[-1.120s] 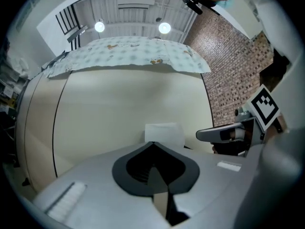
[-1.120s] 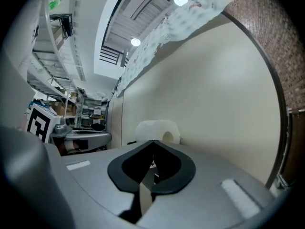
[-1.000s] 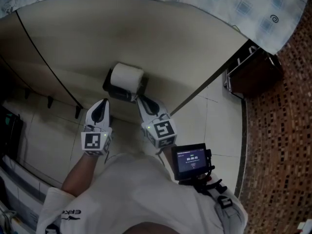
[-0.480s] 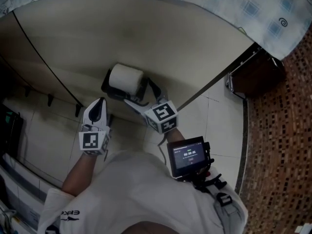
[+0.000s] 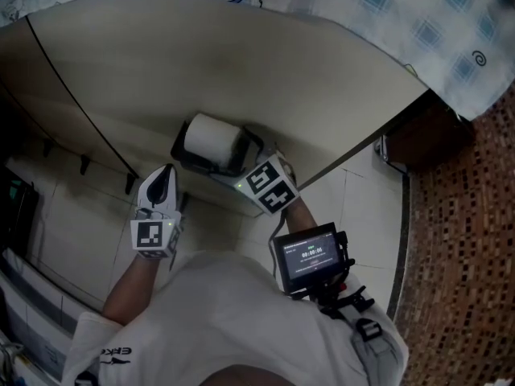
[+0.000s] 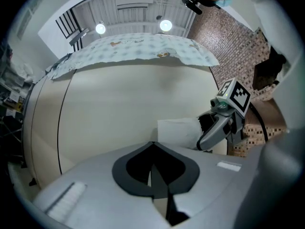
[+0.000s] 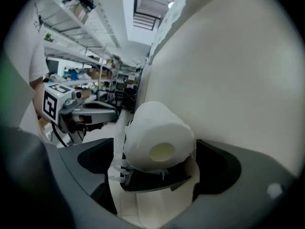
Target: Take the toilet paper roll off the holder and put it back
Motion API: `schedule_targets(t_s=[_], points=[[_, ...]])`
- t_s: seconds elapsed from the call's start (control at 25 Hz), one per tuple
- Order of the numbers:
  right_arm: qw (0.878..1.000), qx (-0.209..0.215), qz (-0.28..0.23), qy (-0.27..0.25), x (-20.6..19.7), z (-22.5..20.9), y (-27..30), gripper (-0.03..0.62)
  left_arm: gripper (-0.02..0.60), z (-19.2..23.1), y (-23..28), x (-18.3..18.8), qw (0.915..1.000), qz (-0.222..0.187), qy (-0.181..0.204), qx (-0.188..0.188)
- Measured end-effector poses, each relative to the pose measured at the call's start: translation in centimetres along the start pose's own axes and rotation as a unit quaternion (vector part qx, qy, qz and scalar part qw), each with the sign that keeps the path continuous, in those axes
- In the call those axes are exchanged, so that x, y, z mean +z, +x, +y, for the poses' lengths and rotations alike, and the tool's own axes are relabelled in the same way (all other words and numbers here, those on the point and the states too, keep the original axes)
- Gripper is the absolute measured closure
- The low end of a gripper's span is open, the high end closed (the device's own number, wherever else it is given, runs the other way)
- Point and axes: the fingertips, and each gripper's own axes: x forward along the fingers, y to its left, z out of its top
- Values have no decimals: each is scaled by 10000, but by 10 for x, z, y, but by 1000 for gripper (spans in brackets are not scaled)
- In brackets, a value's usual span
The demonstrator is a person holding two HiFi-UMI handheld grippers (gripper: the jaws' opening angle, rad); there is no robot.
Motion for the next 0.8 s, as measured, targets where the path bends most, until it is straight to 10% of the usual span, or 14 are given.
schedule_targets(t_s=[0.8], points=[[9473,-343,2017,-2464,-1,-1,23,141,580,6,-4,-1,9999,113,-48,-71]])
